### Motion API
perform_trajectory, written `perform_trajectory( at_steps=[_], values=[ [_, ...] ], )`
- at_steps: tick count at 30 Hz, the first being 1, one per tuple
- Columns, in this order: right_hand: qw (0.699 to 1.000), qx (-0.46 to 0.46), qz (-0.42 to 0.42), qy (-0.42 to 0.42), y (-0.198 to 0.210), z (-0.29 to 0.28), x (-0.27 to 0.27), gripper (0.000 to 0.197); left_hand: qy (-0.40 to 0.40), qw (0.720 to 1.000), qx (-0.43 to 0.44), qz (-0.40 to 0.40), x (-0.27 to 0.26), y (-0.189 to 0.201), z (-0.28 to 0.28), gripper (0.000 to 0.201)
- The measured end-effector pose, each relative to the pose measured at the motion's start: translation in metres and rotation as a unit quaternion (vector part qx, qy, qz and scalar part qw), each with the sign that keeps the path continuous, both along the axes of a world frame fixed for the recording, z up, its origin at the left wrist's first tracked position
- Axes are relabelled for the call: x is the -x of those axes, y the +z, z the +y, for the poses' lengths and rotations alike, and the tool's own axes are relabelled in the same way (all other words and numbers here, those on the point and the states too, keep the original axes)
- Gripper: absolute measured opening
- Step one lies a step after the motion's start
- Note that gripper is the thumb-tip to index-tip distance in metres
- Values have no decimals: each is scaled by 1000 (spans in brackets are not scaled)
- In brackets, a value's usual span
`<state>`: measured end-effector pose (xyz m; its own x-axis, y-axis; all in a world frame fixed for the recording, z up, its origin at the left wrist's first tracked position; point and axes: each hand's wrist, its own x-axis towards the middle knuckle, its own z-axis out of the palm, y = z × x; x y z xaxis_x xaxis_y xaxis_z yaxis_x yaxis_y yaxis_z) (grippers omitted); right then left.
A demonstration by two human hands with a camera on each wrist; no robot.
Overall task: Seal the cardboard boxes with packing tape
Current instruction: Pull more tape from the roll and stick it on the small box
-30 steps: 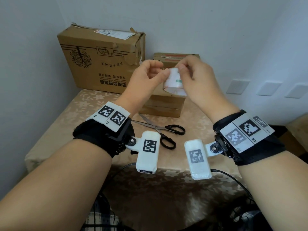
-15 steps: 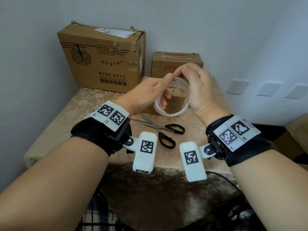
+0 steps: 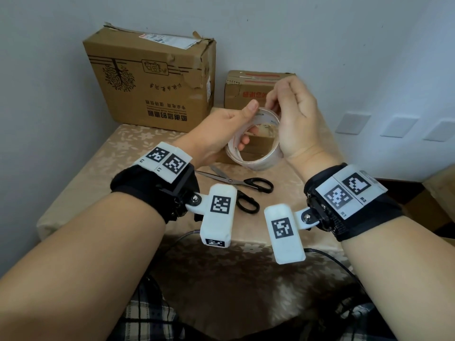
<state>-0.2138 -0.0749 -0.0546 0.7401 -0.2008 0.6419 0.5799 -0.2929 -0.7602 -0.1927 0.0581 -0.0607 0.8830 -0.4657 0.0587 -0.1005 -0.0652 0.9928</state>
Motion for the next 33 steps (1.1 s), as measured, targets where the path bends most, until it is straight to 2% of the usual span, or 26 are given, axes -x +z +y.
perform_trajectory(
  at_steps=[11, 16, 33],
  values=[
    [999, -30, 9, 36, -2, 7, 5, 20, -5, 999, 27, -17, 1, -5, 4, 41],
    [999, -29, -17, -6, -5, 7, 7, 20, 1, 999, 29, -24, 1, -5, 4, 36],
    [999, -18, -11, -47, 1, 10, 6, 23, 15, 999, 31, -20, 1, -4, 3, 35]
  ],
)
